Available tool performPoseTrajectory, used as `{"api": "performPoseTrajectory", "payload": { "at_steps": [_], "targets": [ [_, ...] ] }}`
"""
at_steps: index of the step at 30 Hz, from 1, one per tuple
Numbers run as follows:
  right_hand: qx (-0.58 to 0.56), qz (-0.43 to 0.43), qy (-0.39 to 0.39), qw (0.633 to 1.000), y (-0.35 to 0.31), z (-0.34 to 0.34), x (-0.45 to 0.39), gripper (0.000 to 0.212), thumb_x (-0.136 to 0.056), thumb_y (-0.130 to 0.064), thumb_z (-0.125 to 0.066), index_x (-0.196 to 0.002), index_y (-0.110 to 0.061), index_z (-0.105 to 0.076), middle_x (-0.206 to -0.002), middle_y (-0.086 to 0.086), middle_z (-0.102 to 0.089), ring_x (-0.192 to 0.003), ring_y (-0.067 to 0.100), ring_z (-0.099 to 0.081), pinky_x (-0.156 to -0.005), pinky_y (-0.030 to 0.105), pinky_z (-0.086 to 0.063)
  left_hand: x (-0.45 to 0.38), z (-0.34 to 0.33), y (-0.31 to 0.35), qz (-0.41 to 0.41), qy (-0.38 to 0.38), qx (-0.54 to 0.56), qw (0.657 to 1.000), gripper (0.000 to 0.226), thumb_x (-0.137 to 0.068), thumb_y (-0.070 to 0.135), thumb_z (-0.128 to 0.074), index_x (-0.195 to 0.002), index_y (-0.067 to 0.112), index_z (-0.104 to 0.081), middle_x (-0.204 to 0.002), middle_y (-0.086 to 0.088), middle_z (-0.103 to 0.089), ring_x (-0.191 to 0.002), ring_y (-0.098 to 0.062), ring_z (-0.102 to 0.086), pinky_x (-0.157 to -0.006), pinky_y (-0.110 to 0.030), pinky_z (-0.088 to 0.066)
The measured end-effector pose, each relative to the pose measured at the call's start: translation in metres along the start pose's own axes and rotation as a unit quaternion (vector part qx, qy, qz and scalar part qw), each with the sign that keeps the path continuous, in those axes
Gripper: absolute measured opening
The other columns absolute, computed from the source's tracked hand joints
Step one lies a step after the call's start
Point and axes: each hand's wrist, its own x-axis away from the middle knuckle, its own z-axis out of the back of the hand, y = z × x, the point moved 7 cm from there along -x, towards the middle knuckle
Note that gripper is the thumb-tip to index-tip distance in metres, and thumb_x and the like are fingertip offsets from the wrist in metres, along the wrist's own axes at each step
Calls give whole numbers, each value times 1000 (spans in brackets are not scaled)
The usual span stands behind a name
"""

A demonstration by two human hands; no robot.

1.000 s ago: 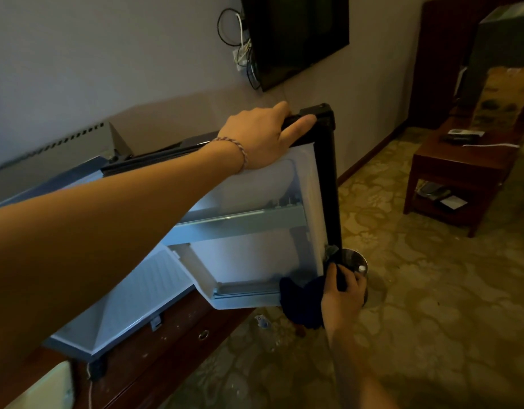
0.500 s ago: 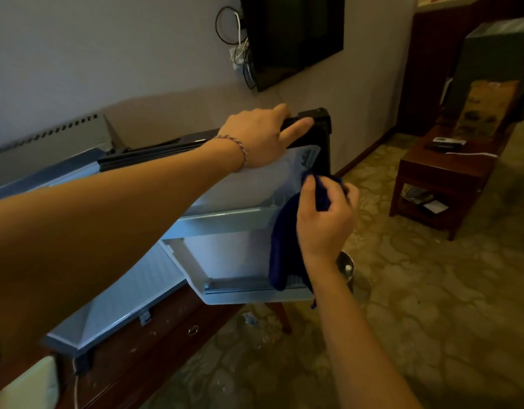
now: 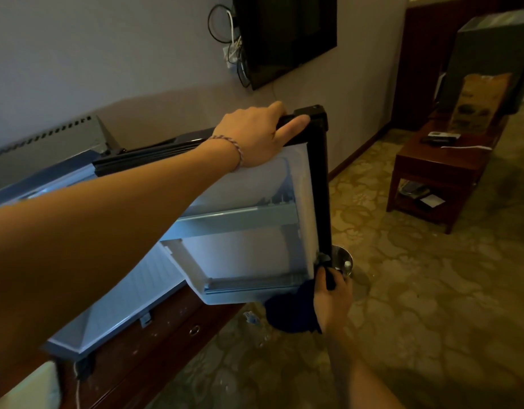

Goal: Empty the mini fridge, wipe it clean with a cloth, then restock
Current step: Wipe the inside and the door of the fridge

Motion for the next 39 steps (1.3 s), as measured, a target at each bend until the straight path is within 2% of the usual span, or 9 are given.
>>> {"api": "performPoseTrajectory", "payload": {
  "at_steps": [4, 7, 13, 18, 23, 26, 31, 35, 39],
  "targets": [
    [-9, 8, 24, 1000, -18, 4, 12, 29, -97, -28, -64, -118, -10, -71, -128, 8, -54, -119, 27, -55, -95, 30, -40, 5, 2, 2, -4, 1, 2, 1000, 59, -96, 70, -20, -108, 21, -49, -69, 5, -47, -64, -22, -51, -60, -36, -43],
    [-17, 86, 51, 995, -65, 12, 23, 28, -96, -28, -66, -115, -8, -72, -126, 8, -57, -116, 25, -57, -94, 30, -43, 9, 3, 2, -8, -3, 13, 1000, 58, -95, 71, -20, -108, 22, -49, -70, 4, -50, -63, -20, -52, -60, -36, -45],
    [-64, 207, 60, 974, -155, 31, 57, 52, -90, -58, -53, -109, -15, -73, -120, 0, -57, -108, 21, -58, -90, 35, -51, 27, 12, 6, -22, -22, 24, 999, 58, -95, 70, -23, -108, 21, -49, -79, 0, -55, -66, -23, -53, -57, -36, -41],
    [-35, 280, 80, 956, -197, 65, 86, 29, -94, -40, -66, -103, -13, -75, -104, -18, -50, -91, 4, -53, -76, 21, -47, 50, 21, 9, -54, -44, 60, 996, 52, -95, 70, -23, -106, 25, -48, -86, 2, -60, -68, -17, -54, -55, -33, -38],
    [-1, 289, 65, 955, -217, 100, 95, 20, -94, -31, -69, -103, -15, -75, -114, -5, -55, -96, 6, -55, -76, 15, -44, 75, 33, 16, -86, -50, 78, 992, 48, -95, 69, -21, -103, 28, -46, -91, 3, -60, -71, -18, -52, -59, -34, -38],
    [5, 294, 65, 953, -231, 116, 100, 17, -93, -28, -69, -102, -14, -75, -113, -3, -56, -92, 3, -57, -72, 4, -42, 90, 38, 17, -104, -46, 92, 989, 43, -95, 69, -22, -100, 32, -43, -95, 0, -62, -72, -19, -51, -63, -35, -40],
    [10, 352, 52, 935, -261, 115, 122, 8, -93, -25, -71, -97, -19, -73, -105, -2, -58, -88, 6, -60, -72, 2, -42, 113, 45, 15, -121, -32, 90, 988, 64, -89, 78, -12, -103, 28, -50, -93, 0, -63, -77, -23, -57, -67, -39, -48],
    [3, 367, 62, 928, -269, 111, 139, 8, -89, -34, -66, -92, -27, -68, -100, -5, -56, -92, -10, -56, -73, 2, -41, 120, 46, 12, -119, -42, 88, 988, 68, -90, 76, -13, -109, 25, -53, -95, 0, -62, -79, -22, -57, -72, -43, -50],
    [19, 348, 61, 935, -264, 111, 143, 6, -92, -20, -72, -93, -14, -73, -104, -1, -56, -92, -17, -53, -73, -2, -37, 113, 45, 13, -103, -54, 87, 989, 58, -93, 73, -17, -105, 26, -50, -92, 2, -60, -80, -22, -57, -77, -45, -49]
  ]
}}
